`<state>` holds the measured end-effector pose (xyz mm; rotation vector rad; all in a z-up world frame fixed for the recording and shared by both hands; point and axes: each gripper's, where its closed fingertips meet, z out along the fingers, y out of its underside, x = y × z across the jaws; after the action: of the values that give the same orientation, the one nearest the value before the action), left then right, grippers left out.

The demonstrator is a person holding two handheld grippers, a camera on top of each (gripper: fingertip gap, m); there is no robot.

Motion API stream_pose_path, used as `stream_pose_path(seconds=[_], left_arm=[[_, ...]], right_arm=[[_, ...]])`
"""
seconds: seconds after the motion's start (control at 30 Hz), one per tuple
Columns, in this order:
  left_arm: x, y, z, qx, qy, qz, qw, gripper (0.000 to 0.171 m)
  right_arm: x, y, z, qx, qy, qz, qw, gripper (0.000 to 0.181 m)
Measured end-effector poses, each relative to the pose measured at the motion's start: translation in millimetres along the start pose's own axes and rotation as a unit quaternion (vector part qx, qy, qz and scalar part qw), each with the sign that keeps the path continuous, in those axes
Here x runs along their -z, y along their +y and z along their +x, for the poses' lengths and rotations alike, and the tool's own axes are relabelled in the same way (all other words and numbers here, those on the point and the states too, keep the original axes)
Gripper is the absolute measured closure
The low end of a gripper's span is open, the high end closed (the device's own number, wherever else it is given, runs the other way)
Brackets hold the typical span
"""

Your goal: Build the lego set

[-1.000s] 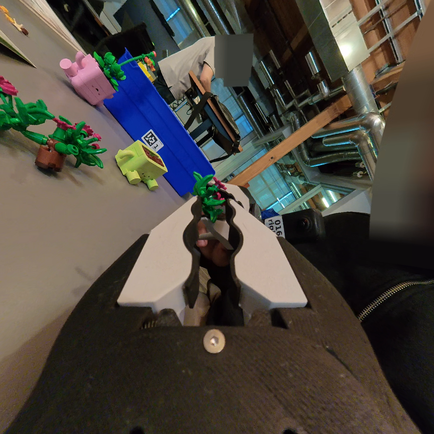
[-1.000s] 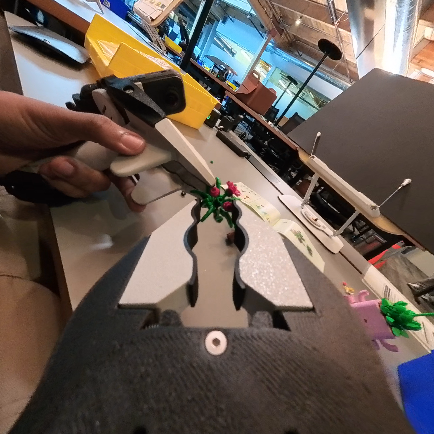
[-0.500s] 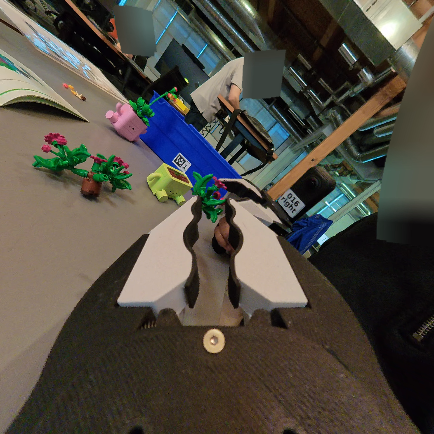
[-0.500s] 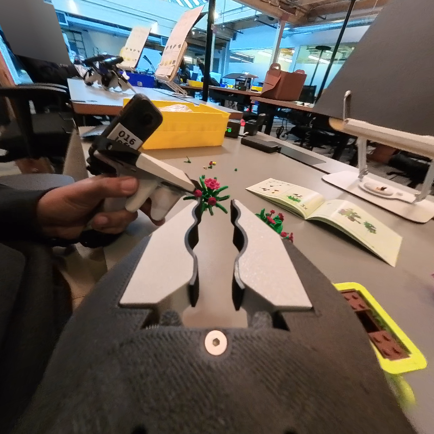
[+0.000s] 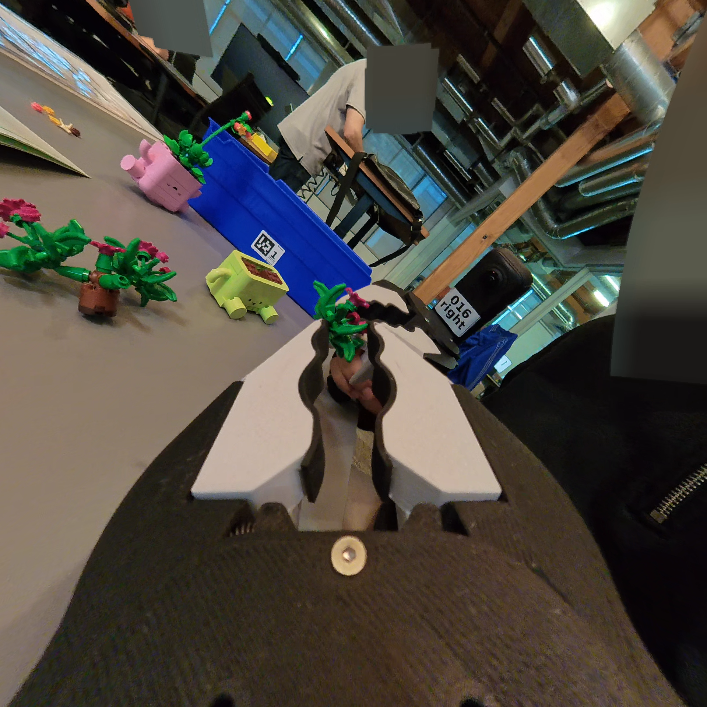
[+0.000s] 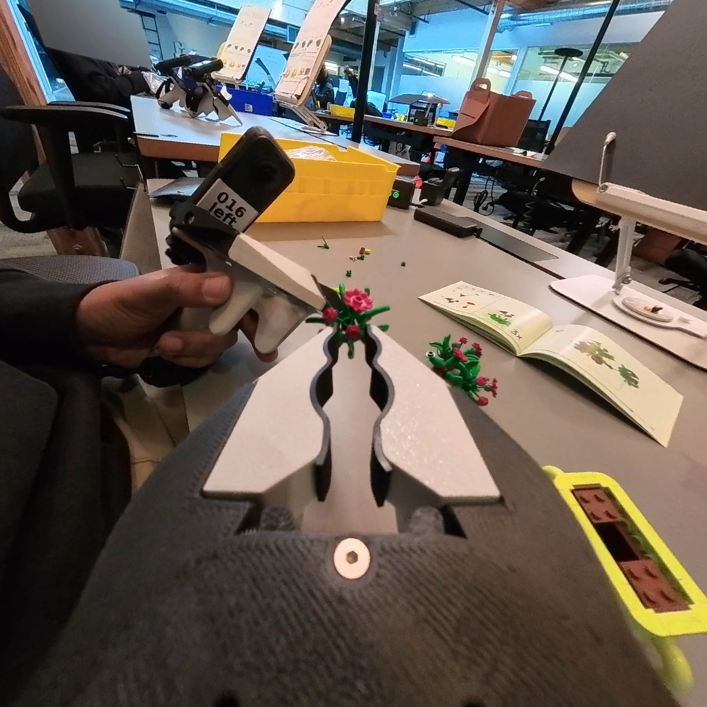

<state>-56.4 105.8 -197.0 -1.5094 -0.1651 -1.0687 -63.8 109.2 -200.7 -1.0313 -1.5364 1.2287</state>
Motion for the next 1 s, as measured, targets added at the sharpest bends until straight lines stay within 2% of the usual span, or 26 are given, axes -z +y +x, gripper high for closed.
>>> stream_pose_path(seconds=[0.43,0.53,0.67,0.83,1.0], left_arm=[[-4.2,10.3,1.6,0.007,0.007,-0.037,0.999,0.153],[-5.5,14.4,-0.1,0.018,0.007,-0.052,0.998,0.152],[-5.6,14.5,1.8,0.024,0.017,-0.054,0.998,0.148],[-3.4,8.8,9.1,0.020,0.042,-0.033,0.998,0.131],[-4.9,7.1,16.1,-0.030,0.038,-0.019,0.999,0.128]], right_arm=[[4.8,6.0,-7.6,0.035,-0.035,-0.014,0.999,0.176],[5.9,10.5,-8.6,0.068,-0.032,-0.025,0.997,0.176],[6.9,11.3,-7.8,0.070,-0.029,-0.028,0.997,0.176],[7.7,0.7,-6.3,-0.001,-0.036,0.005,0.999,0.176],[14.4,-16.5,2.0,-0.130,-0.056,0.069,0.987,0.177]])
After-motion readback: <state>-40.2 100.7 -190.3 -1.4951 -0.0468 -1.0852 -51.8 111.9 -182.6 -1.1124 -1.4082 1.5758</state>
